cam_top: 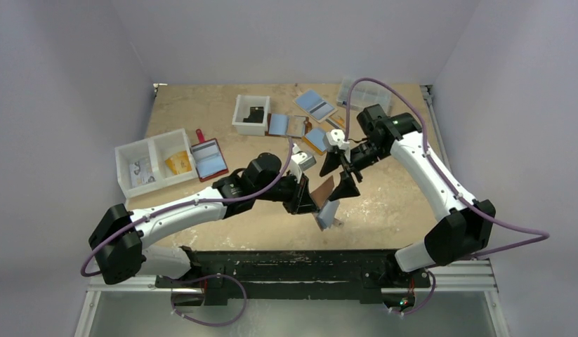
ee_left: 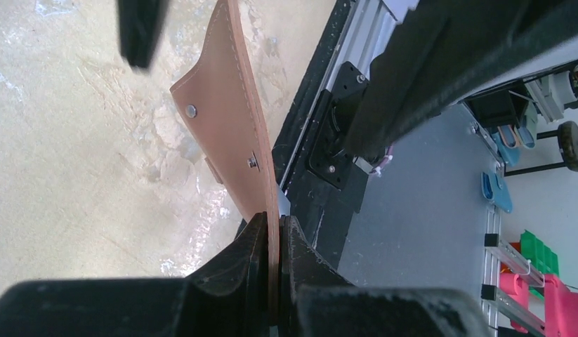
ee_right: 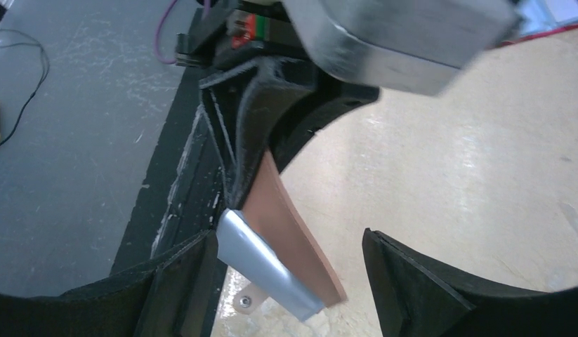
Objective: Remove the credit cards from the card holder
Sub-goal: Open the card holder at the center of the board.
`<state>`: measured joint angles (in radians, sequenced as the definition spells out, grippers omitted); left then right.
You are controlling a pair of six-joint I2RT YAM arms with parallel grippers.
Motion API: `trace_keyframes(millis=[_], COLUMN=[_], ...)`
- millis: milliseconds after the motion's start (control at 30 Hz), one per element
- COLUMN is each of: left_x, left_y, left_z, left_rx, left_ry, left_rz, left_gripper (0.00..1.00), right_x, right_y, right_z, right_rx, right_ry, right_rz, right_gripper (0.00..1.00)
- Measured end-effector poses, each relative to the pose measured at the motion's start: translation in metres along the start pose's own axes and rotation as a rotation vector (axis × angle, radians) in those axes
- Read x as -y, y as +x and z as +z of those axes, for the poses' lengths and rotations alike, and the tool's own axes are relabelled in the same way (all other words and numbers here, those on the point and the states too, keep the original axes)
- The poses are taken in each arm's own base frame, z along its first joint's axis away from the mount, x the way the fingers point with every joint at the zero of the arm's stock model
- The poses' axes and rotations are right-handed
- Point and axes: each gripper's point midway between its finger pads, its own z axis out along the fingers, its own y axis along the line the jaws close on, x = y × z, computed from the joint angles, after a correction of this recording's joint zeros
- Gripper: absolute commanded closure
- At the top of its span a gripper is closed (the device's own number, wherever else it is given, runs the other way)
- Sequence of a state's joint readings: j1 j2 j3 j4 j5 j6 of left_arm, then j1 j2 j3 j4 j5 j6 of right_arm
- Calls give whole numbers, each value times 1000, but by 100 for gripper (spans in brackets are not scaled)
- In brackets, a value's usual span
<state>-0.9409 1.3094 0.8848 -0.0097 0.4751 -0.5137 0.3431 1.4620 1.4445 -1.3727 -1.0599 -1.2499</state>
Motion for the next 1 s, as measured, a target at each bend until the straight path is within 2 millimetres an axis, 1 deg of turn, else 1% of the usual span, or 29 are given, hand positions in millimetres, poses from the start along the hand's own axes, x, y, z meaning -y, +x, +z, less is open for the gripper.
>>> trace_keyframes(millis=[100, 200, 233, 267, 333, 367, 433, 467, 567, 600, 633, 667, 733, 800, 867, 933, 967, 1000], left_x=[-2, -4, -5, -6, -8, -9, -10, -11, -12, -14, -17, -19, -22, -23, -24, -27, -29, -32], left_y=[-1, -2, -2, -2, 0, 1, 1, 2, 0, -1, -5, -10, -21, -27, -26, -23, -21, -17], left_z=[0, -2, -2, -3, -3, -4, -4, -5, -7, -8, -10, -14, -24, -39, -58, -72, -76, -80], left_rx=[-6, -16, -17, -20, -25, -28, -30, -30, -20, -13, 6, 32, 107, 201, 304, 403, 437, 479], left_ry=[-17, -41, -47, -53, -65, -71, -77, -82, -104, -120, -147, -170, -213, -237, -246, -245, -242, -239], left_rz=[5, 18, 21, 26, 33, 36, 37, 39, 43, 42, 41, 44, 46, 39, 27, 13, 6, 6], left_gripper=[100, 100, 100, 100, 100, 100, 100, 95, 67, 61, 52, 38, 23, 8, 2, 2, 1, 1], right_x=[-9, -17, -17, -17, -16, -15, -14, -14, -13, -12, -12, -10, -5, 3, 11, 17, 19, 21], right_y=[2, 7, 7, 8, 9, 10, 11, 11, 10, 10, 10, 11, 11, 8, 1, -8, -13, -22], right_z=[12, 21, 22, 22, 21, 21, 21, 21, 21, 21, 19, 17, 9, -2, -16, -27, -32, -38], right_rx=[-13, -38, -43, -47, -54, -59, -63, -63, -59, -58, -60, -57, -48, -23, 10, 42, 56, 79], right_ry=[-51, -86, -88, -88, -85, -81, -79, -78, -75, -72, -64, -54, -21, 22, 73, 110, 124, 138], right_rz=[-8, -20, -24, -26, -33, -36, -42, -43, -40, -32, -14, 8, 52, 96, 142, 173, 182, 192], right_gripper=[30, 48, 55, 66, 97, 100, 100, 100, 100, 100, 100, 100, 100, 100, 100, 100, 100, 100])
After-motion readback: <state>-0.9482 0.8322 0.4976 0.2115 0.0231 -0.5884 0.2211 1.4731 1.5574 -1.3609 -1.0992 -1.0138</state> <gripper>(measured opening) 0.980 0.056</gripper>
